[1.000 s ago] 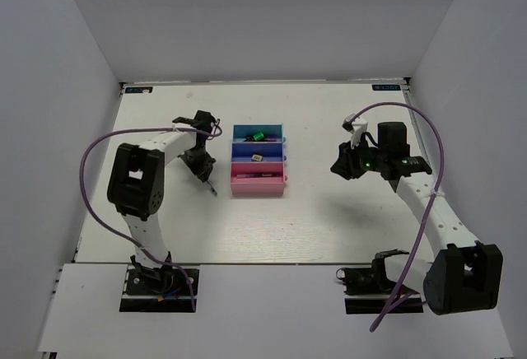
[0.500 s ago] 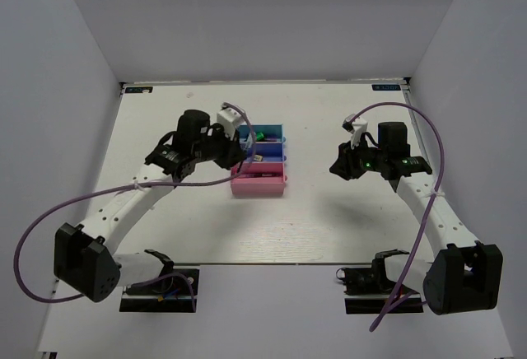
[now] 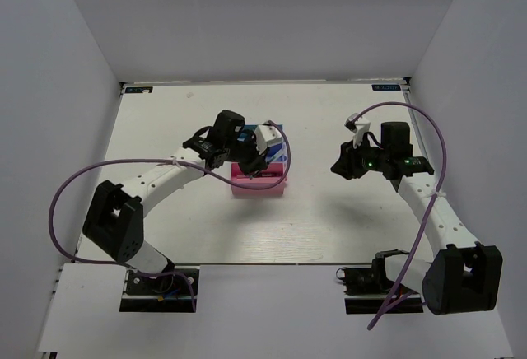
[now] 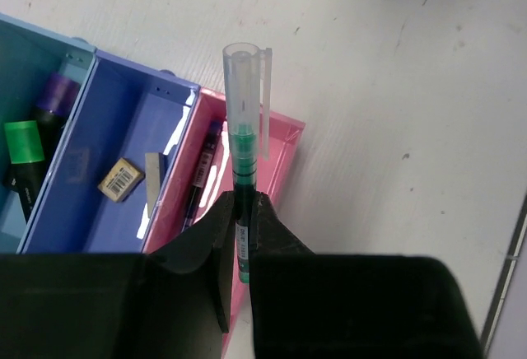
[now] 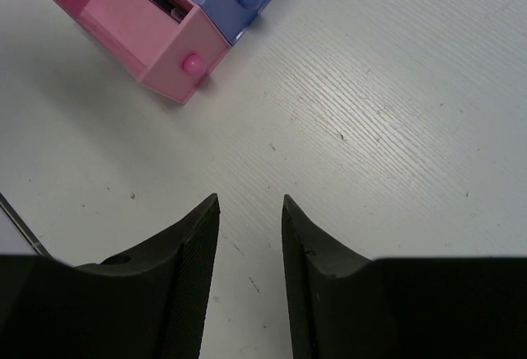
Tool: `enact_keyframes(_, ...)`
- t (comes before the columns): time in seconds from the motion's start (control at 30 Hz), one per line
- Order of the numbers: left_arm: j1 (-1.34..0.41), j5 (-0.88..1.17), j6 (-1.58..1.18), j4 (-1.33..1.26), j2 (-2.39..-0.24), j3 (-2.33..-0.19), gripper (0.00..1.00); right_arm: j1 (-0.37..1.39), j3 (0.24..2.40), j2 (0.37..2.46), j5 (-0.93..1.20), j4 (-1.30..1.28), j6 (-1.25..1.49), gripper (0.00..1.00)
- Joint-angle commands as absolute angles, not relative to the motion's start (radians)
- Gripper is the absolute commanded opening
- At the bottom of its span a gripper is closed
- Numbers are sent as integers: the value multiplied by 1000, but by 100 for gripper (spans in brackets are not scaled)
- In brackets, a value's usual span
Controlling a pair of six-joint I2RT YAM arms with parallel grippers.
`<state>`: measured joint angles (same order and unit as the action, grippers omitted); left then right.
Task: Sort the stationery into containers
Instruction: Place the pen in the storage box, then reset both arms
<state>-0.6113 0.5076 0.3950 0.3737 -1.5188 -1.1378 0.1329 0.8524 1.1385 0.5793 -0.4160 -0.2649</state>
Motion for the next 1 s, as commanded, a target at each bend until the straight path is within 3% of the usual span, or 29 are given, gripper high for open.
enact_keyframes(0.0,-612,470,456,357,-1523,-1155,0,121,841,1114,609,-413,-261,40)
enact_keyframes(0.2,-614,377,486,314,-1535,-1095,1,106,838,1114,615,-413,-259,44)
enact_keyframes(0.3,-612,364,489,322,-1548,-1091,15,104,838,1115,620,-417,-262,52)
enact_keyframes(0.5,-612,351,471,321,-1540,-1066,41,100,841,1115,629,-422,-261,57)
enact_keyframes(0.53,-611,344,466,313,-1531,-1062,51,97,842,1115,630,-422,-258,57)
enact_keyframes(0.67,-612,322,459,308,-1509,-1057,58,91,842,1118,634,-422,-253,58)
enact_keyframes(0.73,-614,316,440,305,-1479,-1057,58,87,844,1114,635,-425,-252,58)
enact_keyframes(0.83,-615,299,349,287,-1404,-1066,32,87,842,1105,621,-428,-239,63)
enact_keyframes(0.87,-615,270,318,285,-1382,-1068,18,87,841,1101,602,-425,-230,64)
enact_keyframes(0.9,-617,250,231,296,-1340,-1069,17,89,845,1095,579,-420,-218,66)
enact_keyframes(0.97,-582,103,22,349,-1261,-1112,25,91,853,1083,485,-416,-165,85)
